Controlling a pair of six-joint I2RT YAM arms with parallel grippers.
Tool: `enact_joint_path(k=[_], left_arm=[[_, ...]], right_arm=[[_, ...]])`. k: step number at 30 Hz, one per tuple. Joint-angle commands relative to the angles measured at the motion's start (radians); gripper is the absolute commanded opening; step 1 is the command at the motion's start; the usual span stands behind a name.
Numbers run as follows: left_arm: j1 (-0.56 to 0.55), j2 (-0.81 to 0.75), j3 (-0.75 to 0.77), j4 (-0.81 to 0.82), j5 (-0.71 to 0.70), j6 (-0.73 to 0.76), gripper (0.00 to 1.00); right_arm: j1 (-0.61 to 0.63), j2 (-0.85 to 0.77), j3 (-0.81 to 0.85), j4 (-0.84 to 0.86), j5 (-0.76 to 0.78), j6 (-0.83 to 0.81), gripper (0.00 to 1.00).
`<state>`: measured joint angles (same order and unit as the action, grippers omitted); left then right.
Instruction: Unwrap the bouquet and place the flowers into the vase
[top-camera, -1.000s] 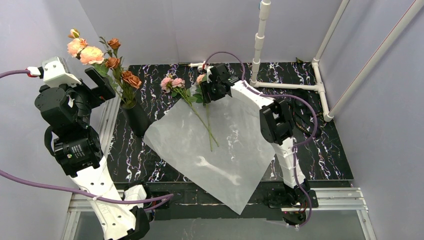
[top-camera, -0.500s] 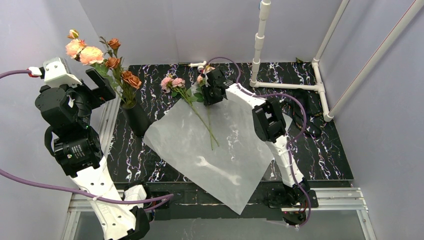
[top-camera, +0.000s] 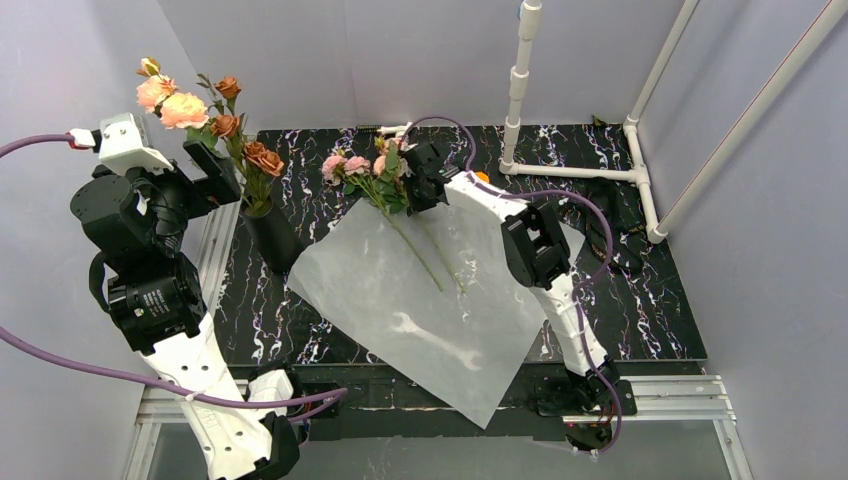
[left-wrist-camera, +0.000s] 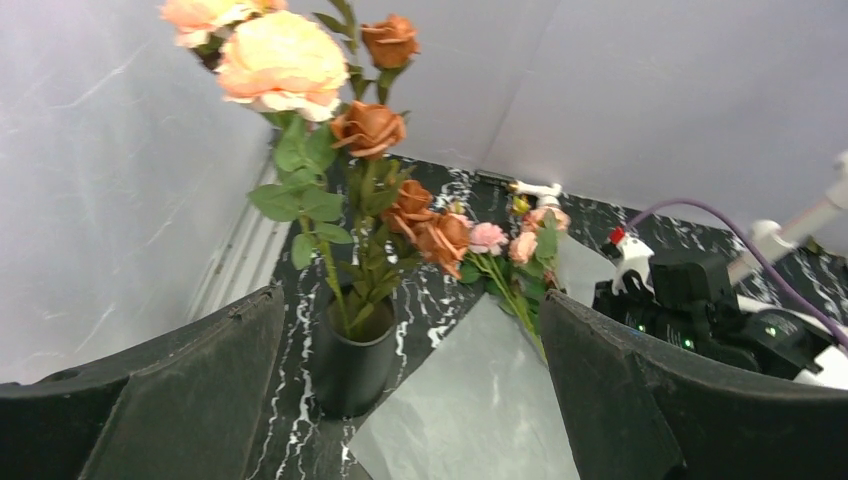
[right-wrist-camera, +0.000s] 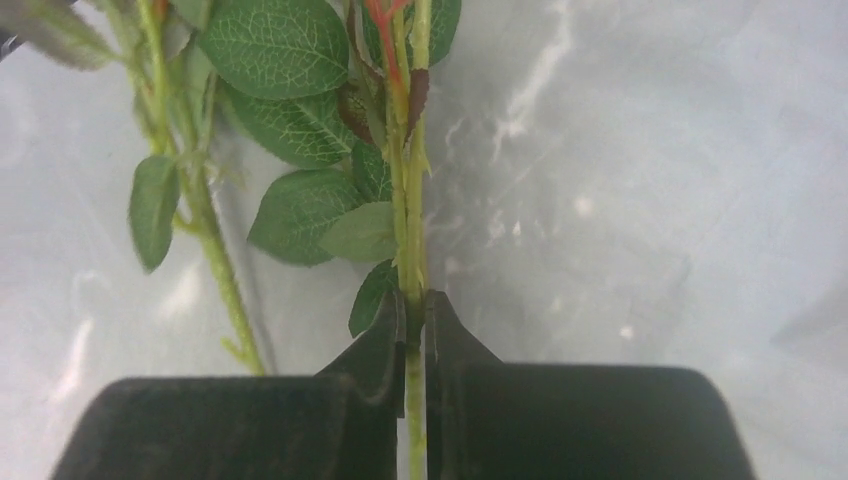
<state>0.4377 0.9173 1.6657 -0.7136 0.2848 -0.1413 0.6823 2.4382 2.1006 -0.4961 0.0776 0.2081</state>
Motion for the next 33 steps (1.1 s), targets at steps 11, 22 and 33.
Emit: enact_joint_path(k=[11, 22, 33], left_arm=[[0.004, 0.030, 0.024, 0.040, 0.532, -0.087, 0.98], [0.004, 0.054, -0.022, 0.326, 0.780, -0.417, 0.98], [0.004, 0.038, -0.096, 0.379, 0.745, -0.465, 0.81]], right_arm=[[-0.006, -0.565, -0.299, 0.496, -0.218, 0.192, 0.01], [0.235, -0.775, -0.393, 0.707, -0.313, 0.026, 0.01], [0.422, -0.804, -0.404, 0.738, -0.374, -0.180, 0.01]])
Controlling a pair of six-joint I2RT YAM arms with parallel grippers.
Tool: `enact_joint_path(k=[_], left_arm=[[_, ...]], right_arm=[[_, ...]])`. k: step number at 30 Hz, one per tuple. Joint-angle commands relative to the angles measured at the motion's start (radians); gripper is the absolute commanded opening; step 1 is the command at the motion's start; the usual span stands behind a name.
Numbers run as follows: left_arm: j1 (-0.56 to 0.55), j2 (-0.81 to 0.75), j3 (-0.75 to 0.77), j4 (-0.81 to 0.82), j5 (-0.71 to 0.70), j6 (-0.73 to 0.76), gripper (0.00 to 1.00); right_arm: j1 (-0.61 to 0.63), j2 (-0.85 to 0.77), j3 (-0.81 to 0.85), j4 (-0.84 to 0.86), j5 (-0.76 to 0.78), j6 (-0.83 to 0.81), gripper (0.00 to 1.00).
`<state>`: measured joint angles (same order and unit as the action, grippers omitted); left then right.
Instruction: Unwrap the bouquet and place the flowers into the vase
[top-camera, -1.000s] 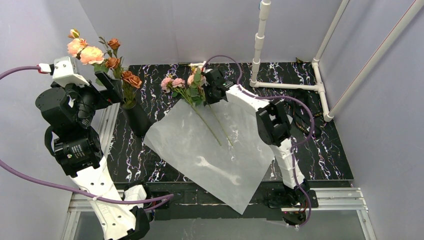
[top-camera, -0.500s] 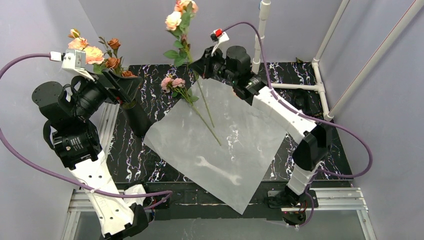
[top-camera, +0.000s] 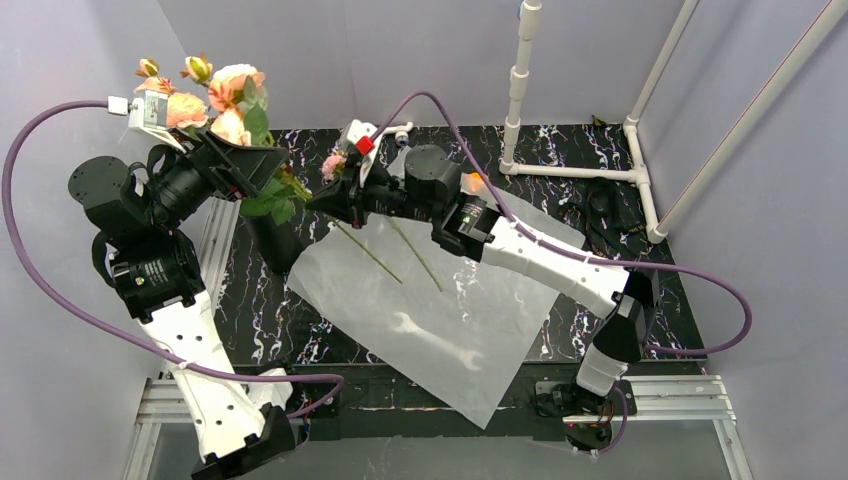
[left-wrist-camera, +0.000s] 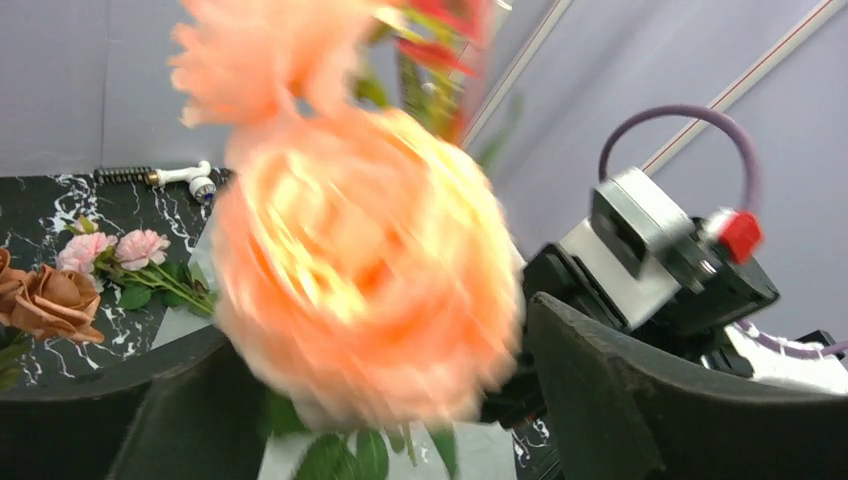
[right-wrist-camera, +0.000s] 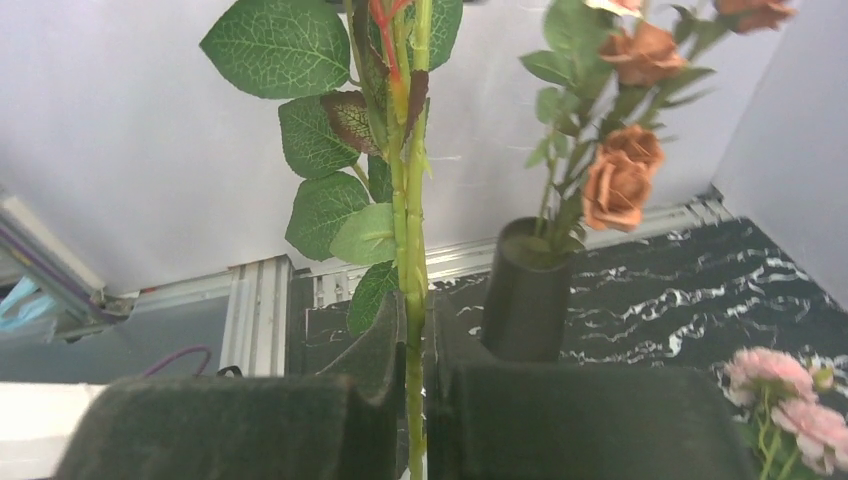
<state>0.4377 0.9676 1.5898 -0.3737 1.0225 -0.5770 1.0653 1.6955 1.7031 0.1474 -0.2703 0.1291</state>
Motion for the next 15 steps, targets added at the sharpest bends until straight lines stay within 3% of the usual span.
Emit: enact_joint_path(k=[1, 5, 9, 10, 11, 13, 15], left_arm=[[0.004, -0.015, -0.026, 0.039, -0.003, -0.030, 0.77], [0.004, -0.021, -0.035, 0.039, -0.027, -0.043, 0.56], [0.005, -0.028, -0.043, 0.050, -0.055, -0.052, 0.07], [0.005, -0.031, -0.047, 0.056, -0.061, -0.053, 0.00], [0.004, -0.034, -0.050, 0.059, -0.067, -0.052, 0.00], [0.005, -0.035, -0.045, 0.053, -0.078, -0.037, 0.00], [0.004, -0.027, -0.018, 0.020, -0.103, 0.005, 0.00]], right_arm=[[0.047, -0.062, -0.006, 0.099, -0.026, -0.111, 0.01], [0.055, -0.059, -0.002, 0.105, -0.022, -0.118, 0.01], [0.055, -0.053, 0.000, 0.093, -0.013, -0.115, 0.01], [0.055, -0.051, 0.001, 0.086, -0.004, -0.112, 0.01], [0.055, -0.048, 0.002, 0.078, 0.009, -0.106, 0.01], [0.055, -0.046, -0.002, 0.065, 0.045, -0.089, 0.17], [0.053, -0.048, -0.008, 0.037, 0.079, -0.088, 0.45]])
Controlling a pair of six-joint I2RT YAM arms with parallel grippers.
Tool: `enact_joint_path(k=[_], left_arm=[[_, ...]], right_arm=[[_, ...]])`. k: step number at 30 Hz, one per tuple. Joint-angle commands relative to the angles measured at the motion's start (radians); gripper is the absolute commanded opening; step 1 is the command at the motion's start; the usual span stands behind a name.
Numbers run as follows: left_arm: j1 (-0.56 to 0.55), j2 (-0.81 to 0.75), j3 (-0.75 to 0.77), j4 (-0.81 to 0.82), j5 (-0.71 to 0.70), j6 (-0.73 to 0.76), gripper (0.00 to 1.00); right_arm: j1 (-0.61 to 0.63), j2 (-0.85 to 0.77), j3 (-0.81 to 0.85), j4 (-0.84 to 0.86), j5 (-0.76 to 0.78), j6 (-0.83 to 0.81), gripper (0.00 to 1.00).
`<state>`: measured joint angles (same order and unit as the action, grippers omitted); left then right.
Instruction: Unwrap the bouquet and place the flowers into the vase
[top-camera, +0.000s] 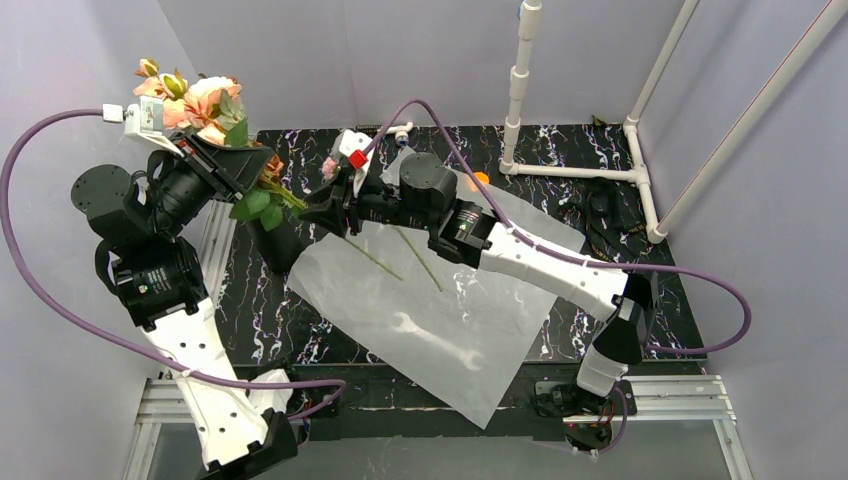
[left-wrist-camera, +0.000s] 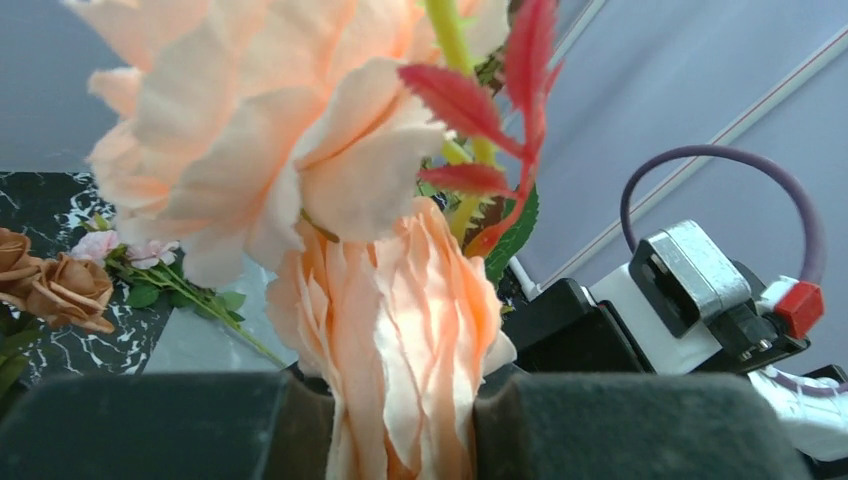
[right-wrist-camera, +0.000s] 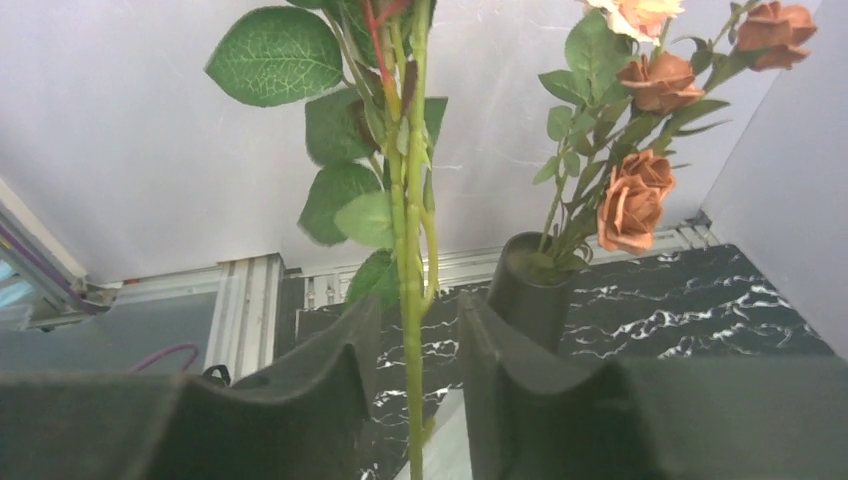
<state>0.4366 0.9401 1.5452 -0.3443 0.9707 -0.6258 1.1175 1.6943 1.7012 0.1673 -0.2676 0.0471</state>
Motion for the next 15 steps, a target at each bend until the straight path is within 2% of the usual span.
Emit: enact_joint_path(k=[1, 3, 5, 10, 15], left_arm=[[0.005, 0.008, 0.047, -0.038, -0.072, 0.087, 0.00], [0.006, 0.028, 0.124, -0.115, -0.129, 0.183, 0.00], [0.005, 0.063, 0.220, -0.201, -0.201, 0.272, 0.00], [0.006, 0.162, 0.501, -0.376, -0.309, 0.484, 0.00], [0.006, 0.208, 0.656, -0.422, -0.419, 0.614, 0.00]], right_arm=[[-0.001, -0.048, -0.009, 0.004, 0.086, -0.009, 0.57], [-0.007, -0.052, -0.023, -0.022, 0.104, -0.007, 0.76], [-0.022, -0.055, -0.034, -0.048, 0.120, 0.014, 0.84], [-0.082, -0.036, -0.028, -0.132, 0.129, 0.111, 0.96], [-0.124, -0.027, -0.051, -0.141, 0.134, 0.148, 0.98]])
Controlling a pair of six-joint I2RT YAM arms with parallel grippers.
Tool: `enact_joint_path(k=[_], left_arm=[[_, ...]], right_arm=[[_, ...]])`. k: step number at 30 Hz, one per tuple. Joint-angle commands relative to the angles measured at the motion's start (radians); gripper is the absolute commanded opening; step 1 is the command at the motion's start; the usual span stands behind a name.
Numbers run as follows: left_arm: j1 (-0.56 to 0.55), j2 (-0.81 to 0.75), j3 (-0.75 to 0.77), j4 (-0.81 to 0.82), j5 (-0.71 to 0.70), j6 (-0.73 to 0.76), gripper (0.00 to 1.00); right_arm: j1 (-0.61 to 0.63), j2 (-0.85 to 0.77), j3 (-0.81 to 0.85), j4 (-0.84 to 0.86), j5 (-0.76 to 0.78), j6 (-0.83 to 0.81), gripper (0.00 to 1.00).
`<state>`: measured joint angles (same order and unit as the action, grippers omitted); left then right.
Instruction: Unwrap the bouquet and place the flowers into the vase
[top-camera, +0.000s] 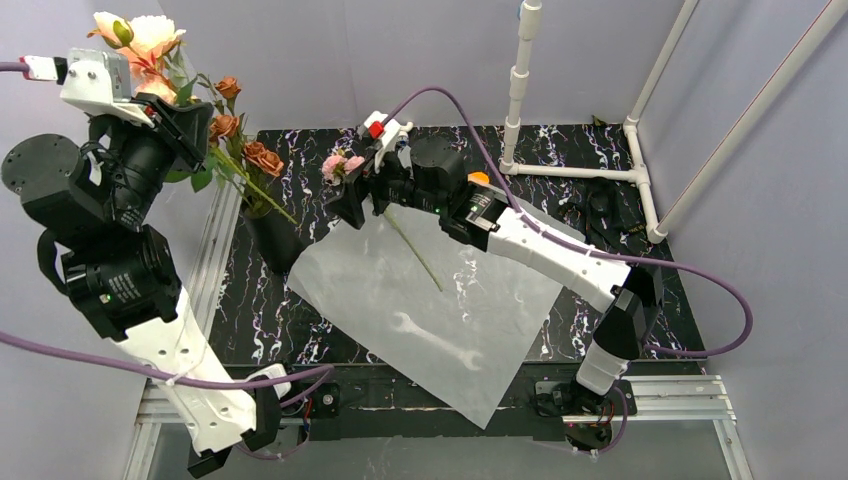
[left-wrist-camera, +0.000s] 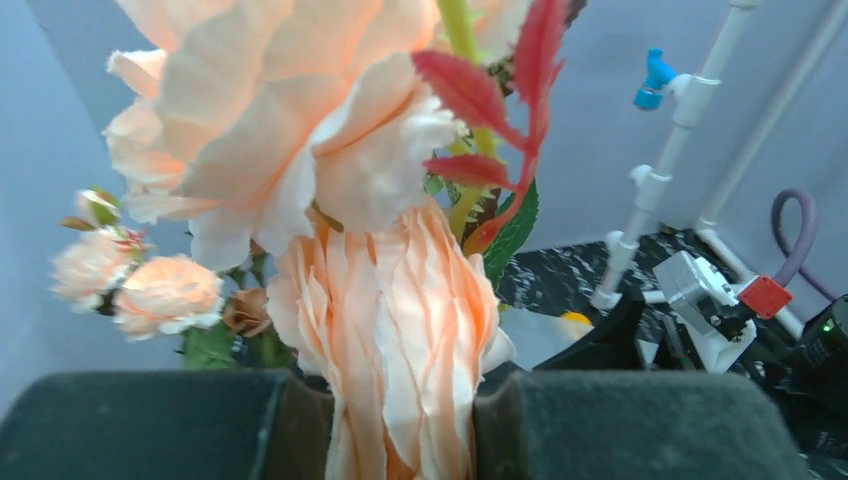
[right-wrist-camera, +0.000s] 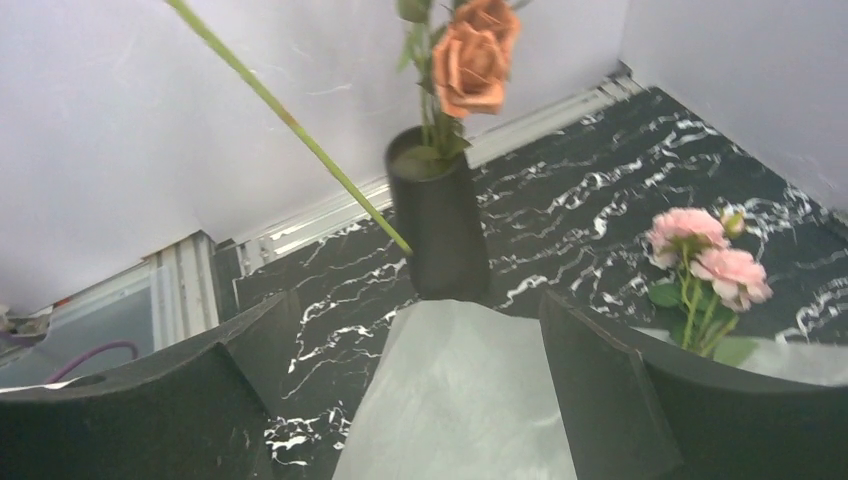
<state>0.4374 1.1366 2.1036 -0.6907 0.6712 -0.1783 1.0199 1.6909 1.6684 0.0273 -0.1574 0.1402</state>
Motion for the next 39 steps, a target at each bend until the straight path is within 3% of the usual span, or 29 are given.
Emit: enact_joint_path(k=[1, 9, 24, 30, 39], left_arm=[[0.005, 0.015, 0.111, -0.070, -0.140, 0.172, 0.00], [0.005, 0.057, 0.138, -0.031, -0.253, 0.203, 0.00], [0.005, 0.031, -0.142, 0.177, -0.226, 0.122, 0.00], [0.004, 0.026, -0.186, 0.176, -0.207, 0.115, 0.00], [0.004, -0.017, -0.422, 0.183, -0.184, 0.116, 0.00]], right_arm=[[-0.032, -0.020, -0.019, -0.004, 0.024, 0.055, 0.98], [-0.066, -0.001, -0.020, -0.023, 0.019, 0.069, 0.98], [-0.118, 0.012, -0.019, -0.061, 0.007, 0.084, 0.98], [-0.136, 0.022, -0.016, -0.069, -0.003, 0.085, 0.99], [-0.202, 0.055, 0.005, -0.184, -0.064, 0.082, 0.98]])
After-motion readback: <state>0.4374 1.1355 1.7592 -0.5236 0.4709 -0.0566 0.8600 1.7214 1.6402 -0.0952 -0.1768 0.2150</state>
